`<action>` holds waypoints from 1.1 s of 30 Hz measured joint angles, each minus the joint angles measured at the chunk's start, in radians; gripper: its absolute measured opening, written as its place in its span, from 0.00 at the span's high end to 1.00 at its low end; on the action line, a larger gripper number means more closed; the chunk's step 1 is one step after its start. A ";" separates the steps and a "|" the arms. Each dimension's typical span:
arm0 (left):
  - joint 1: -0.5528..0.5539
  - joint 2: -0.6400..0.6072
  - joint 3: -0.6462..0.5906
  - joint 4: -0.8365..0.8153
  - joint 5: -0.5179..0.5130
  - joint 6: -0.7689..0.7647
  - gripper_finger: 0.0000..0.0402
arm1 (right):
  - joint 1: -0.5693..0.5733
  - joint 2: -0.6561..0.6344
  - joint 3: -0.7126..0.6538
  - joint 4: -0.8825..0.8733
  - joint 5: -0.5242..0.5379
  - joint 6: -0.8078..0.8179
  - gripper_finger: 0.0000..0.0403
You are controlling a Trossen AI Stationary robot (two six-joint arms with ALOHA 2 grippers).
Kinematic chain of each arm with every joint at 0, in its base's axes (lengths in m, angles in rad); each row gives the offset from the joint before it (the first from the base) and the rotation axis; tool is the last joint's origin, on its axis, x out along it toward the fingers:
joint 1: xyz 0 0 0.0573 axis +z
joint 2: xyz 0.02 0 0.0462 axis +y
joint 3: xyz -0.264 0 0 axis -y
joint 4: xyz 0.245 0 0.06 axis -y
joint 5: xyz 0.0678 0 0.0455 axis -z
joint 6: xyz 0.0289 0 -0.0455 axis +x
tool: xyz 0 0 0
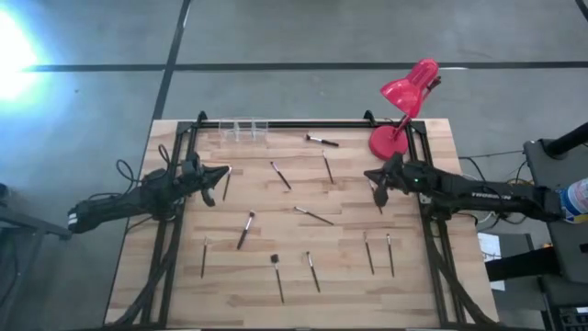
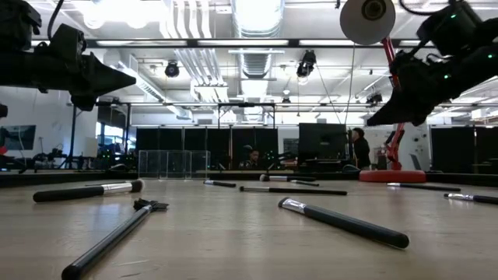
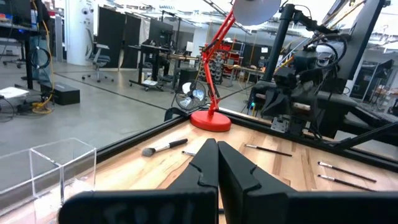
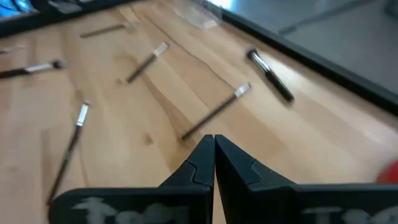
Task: Put items in baskets/containers
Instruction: Put the black eyeshadow brush into the transparent organizer
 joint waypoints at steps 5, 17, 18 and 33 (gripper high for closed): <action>0.000 0.000 0.000 0.049 -0.002 0.031 1.00 | 0.000 0.126 0.014 -0.007 0.028 0.073 0.98; 0.001 0.019 0.000 0.122 0.065 -0.079 1.00 | 0.000 0.308 0.069 -0.026 0.029 0.253 0.94; 0.001 0.027 0.000 0.121 0.071 -0.083 1.00 | 0.000 0.322 0.077 -0.046 0.029 0.276 0.92; 0.000 0.109 0.000 0.052 0.198 -0.094 1.00 | -0.032 0.618 0.204 -0.300 0.137 0.533 0.69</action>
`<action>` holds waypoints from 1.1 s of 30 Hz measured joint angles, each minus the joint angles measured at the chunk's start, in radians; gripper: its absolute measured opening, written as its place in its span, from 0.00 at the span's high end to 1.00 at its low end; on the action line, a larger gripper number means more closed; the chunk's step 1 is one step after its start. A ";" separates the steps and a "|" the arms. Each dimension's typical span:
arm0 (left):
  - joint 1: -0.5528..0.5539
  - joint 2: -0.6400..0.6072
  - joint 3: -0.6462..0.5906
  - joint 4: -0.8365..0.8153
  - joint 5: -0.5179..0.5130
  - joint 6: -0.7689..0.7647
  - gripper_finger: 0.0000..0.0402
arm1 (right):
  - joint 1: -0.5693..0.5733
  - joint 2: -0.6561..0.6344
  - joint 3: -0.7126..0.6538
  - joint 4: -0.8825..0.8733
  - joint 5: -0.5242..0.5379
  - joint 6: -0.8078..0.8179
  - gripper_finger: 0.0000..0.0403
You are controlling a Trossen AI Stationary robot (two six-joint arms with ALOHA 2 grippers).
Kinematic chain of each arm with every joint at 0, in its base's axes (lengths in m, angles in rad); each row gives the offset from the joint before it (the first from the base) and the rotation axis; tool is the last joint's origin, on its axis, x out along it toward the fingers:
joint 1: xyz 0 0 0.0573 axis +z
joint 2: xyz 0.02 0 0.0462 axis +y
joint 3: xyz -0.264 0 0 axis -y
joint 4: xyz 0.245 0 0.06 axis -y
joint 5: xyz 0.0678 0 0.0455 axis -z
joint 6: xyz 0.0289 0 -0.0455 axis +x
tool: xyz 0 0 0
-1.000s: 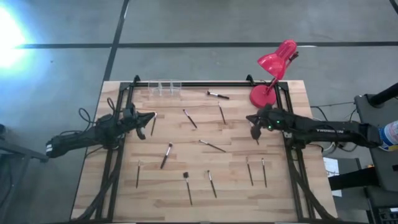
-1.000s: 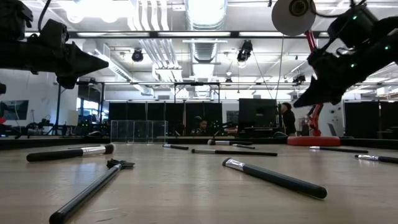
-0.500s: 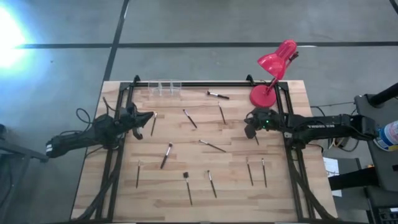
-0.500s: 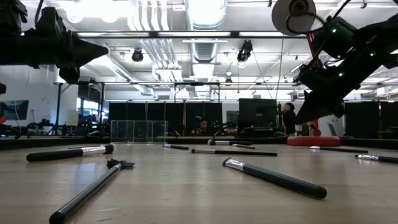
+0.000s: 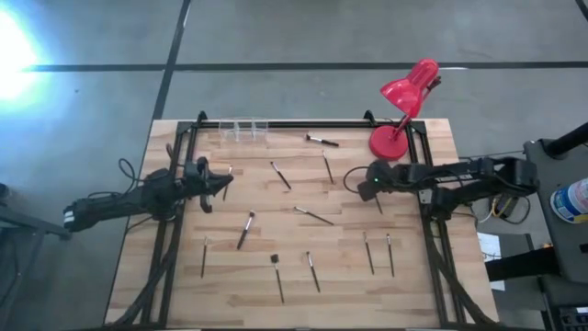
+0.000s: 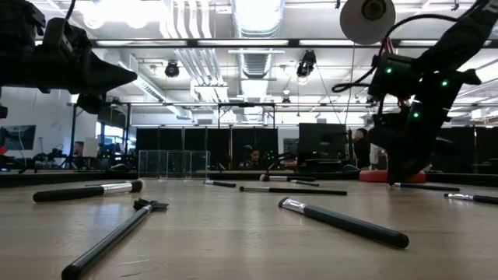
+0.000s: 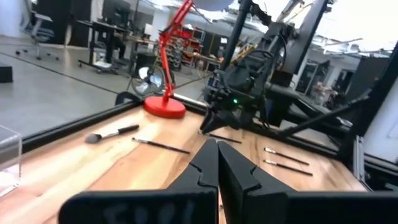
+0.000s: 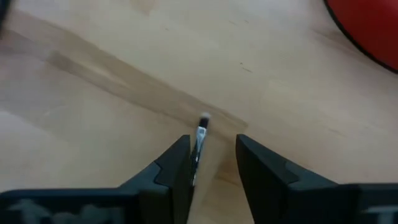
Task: Put items in baskets/containers
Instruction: Put the black eyeshadow brush into the transparent organizer
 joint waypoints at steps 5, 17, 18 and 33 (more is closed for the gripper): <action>0.000 0.002 0.000 -0.032 0.019 0.005 1.00 | -0.017 0.079 0.034 -0.002 -0.001 0.017 0.74; 0.000 0.002 0.000 -0.074 0.053 0.013 1.00 | -0.018 0.111 0.065 0.005 -0.007 0.054 0.97; 0.000 0.002 0.000 -0.074 0.053 0.002 1.00 | -0.020 0.111 0.065 0.004 -0.015 0.053 0.97; 0.000 0.003 -0.002 -0.076 -0.024 -0.111 1.00 | -0.017 0.034 0.085 0.060 -0.117 -0.130 0.98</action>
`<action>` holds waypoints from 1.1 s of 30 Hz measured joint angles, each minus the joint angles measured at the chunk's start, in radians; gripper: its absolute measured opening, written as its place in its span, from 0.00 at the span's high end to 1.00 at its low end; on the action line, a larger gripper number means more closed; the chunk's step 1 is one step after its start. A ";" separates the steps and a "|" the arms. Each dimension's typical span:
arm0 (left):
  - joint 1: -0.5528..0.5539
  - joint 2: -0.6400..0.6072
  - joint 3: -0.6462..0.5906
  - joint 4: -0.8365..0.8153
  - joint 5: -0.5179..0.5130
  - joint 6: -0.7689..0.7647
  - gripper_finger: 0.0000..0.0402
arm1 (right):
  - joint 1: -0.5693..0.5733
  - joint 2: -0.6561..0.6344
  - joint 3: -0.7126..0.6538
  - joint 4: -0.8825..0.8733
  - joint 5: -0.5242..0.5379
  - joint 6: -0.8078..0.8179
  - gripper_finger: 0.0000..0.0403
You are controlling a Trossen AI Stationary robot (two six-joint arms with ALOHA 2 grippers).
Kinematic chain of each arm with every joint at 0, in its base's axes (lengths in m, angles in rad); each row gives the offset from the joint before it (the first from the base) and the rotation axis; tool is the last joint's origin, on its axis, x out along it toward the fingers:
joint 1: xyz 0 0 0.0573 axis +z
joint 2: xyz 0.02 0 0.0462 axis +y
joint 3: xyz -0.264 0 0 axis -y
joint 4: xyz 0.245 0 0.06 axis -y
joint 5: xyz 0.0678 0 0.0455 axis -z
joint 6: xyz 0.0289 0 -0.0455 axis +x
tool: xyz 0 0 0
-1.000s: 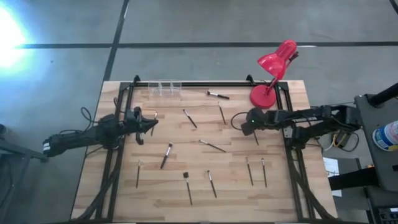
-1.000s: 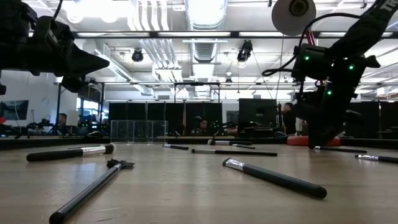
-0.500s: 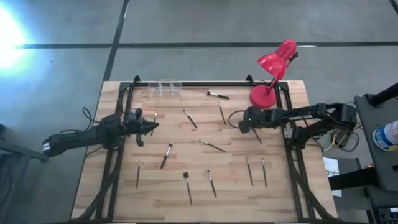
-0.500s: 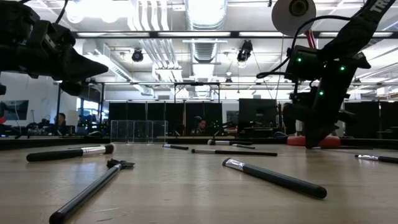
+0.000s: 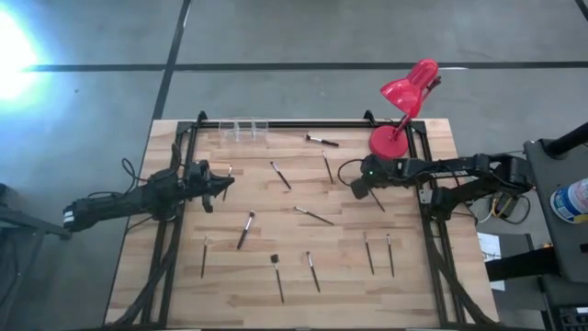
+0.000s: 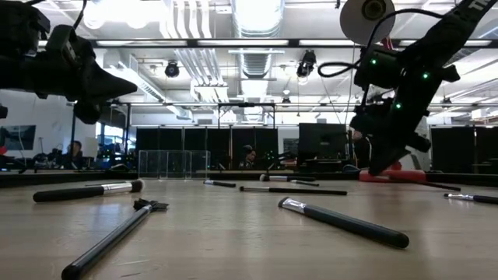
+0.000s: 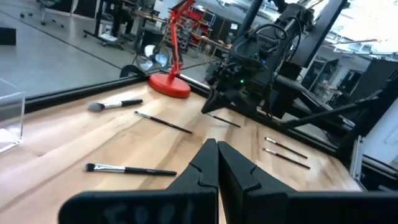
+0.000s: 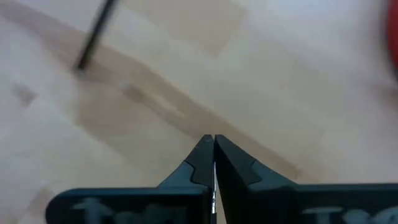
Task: Put items in baskets/containers
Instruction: Put the black eyeshadow brush into the transparent organizer
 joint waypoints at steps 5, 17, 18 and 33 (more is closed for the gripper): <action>0.000 0.008 -0.001 0.016 -0.036 0.026 1.00 | 0.007 -0.002 0.038 0.001 -0.018 0.000 0.98; 0.000 0.010 -0.002 0.062 0.093 0.097 1.00 | 0.072 0.002 0.079 0.264 -0.019 -0.101 0.98; 0.000 0.013 -0.002 0.075 0.119 0.091 1.00 | 0.086 0.002 0.076 0.294 -0.011 -0.112 0.98; -0.097 0.293 -0.003 0.387 0.185 -0.028 1.00 | 0.248 0.002 0.061 0.512 0.114 -0.252 0.98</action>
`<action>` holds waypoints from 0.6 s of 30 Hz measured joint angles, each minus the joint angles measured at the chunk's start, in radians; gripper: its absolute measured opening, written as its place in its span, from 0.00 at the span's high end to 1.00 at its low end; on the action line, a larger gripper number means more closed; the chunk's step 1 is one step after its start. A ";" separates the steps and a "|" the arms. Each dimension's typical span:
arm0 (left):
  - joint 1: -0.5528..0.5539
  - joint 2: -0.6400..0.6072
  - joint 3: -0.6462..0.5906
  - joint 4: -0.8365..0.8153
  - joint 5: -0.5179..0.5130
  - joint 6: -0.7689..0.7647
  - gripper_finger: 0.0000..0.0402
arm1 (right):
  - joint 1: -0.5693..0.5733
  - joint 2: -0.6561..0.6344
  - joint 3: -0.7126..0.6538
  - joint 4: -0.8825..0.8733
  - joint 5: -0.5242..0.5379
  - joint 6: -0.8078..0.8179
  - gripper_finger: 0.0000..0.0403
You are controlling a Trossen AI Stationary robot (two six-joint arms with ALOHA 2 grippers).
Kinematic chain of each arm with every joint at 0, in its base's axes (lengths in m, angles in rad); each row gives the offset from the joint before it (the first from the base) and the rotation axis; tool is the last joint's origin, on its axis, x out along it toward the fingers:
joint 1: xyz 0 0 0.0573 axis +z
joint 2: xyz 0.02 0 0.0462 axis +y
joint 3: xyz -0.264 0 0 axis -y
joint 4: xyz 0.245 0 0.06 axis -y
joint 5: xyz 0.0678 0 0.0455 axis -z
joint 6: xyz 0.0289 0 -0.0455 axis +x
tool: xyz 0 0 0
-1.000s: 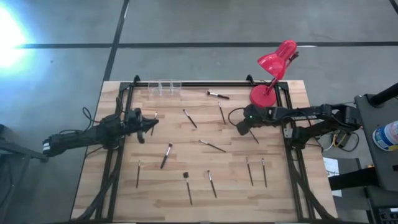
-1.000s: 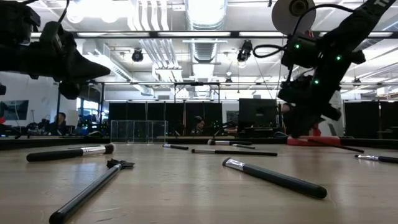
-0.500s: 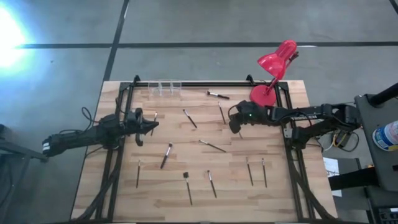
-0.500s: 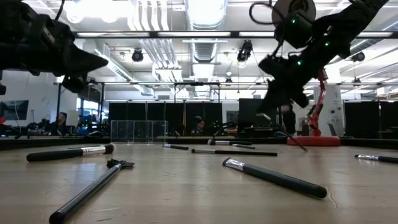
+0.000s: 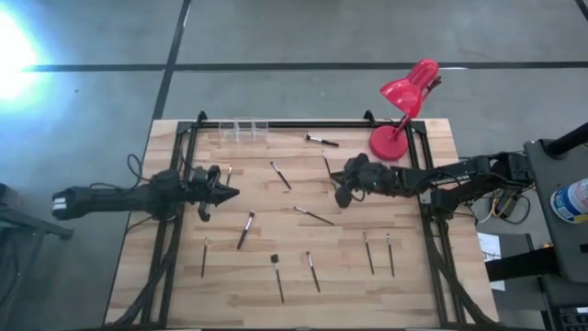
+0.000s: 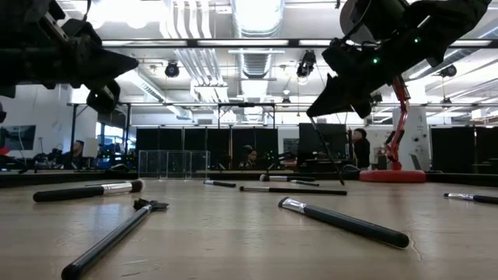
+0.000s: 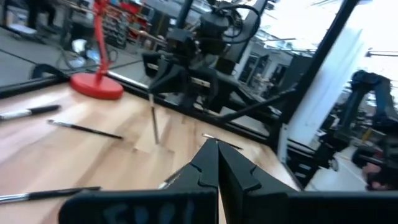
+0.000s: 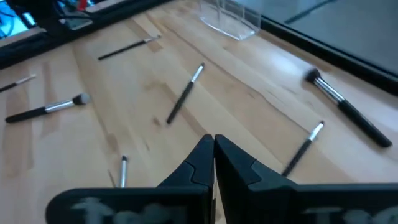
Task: Put items in baskets/containers
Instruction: Put the black eyeshadow brush into the transparent organizer
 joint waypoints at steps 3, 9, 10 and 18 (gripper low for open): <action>-0.052 0.124 0.000 0.148 -0.034 -0.005 1.00 | 0.015 0.000 -0.001 0.034 0.001 -0.026 0.98; -0.114 0.397 0.056 0.347 -0.079 0.003 1.00 | 0.031 0.000 -0.013 0.121 -0.001 -0.070 0.98; -0.117 0.444 0.075 0.354 -0.084 0.005 1.00 | 0.033 -0.001 -0.018 0.143 -0.001 -0.075 0.98; -0.145 0.810 0.311 0.386 -0.084 0.094 1.00 | 0.064 -0.002 -0.059 0.321 -0.061 -0.138 0.98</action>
